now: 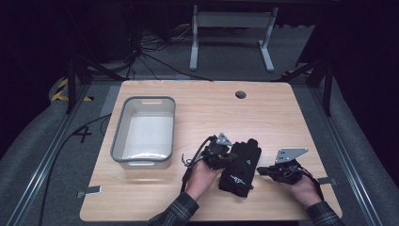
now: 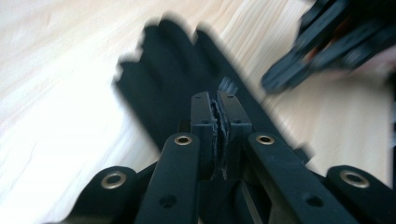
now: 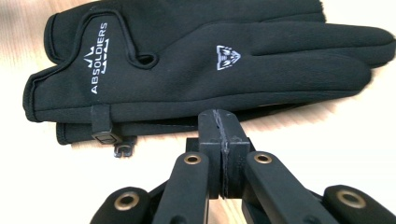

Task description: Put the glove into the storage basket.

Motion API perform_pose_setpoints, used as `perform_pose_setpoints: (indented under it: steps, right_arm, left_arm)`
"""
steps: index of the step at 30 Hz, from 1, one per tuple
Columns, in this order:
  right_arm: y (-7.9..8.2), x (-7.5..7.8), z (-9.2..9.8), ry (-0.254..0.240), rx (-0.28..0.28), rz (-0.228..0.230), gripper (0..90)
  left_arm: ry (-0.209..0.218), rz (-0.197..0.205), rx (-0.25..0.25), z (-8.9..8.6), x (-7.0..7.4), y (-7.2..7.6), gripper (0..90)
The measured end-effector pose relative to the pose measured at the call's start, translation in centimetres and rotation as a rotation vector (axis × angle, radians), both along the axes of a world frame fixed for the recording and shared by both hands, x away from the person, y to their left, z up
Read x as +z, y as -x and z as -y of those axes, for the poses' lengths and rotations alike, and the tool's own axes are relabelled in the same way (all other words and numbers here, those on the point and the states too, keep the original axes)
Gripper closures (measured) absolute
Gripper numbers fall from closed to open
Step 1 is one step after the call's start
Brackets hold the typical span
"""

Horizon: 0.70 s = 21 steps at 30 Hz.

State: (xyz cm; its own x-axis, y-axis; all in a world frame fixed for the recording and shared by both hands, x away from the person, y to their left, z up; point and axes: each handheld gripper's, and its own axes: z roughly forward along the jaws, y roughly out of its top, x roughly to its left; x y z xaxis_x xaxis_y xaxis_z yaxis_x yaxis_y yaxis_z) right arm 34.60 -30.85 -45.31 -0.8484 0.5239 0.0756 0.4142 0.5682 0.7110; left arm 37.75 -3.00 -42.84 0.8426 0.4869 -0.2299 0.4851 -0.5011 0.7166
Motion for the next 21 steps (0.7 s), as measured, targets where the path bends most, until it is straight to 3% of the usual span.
perform_pose_setpoints:
  steps: [5,14,21]
  right_arm:
    - [0.1,-0.3,-0.9,0.010,0.029,-0.005,90.0]
    - [0.4,-0.6,-1.9,-0.006,0.065,-0.020,90.0]
    - [1.2,-0.7,-4.2,0.007,0.131,-0.014,90.0]
  left_arm:
    - [-0.032,-0.035,-0.023,-0.1,-1.2,0.4,86.3]
    - [-0.060,-0.024,-0.042,0.1,-1.8,0.0,86.3]
    - [-0.063,-0.019,-0.028,-0.8,-1.5,-0.6,86.3]
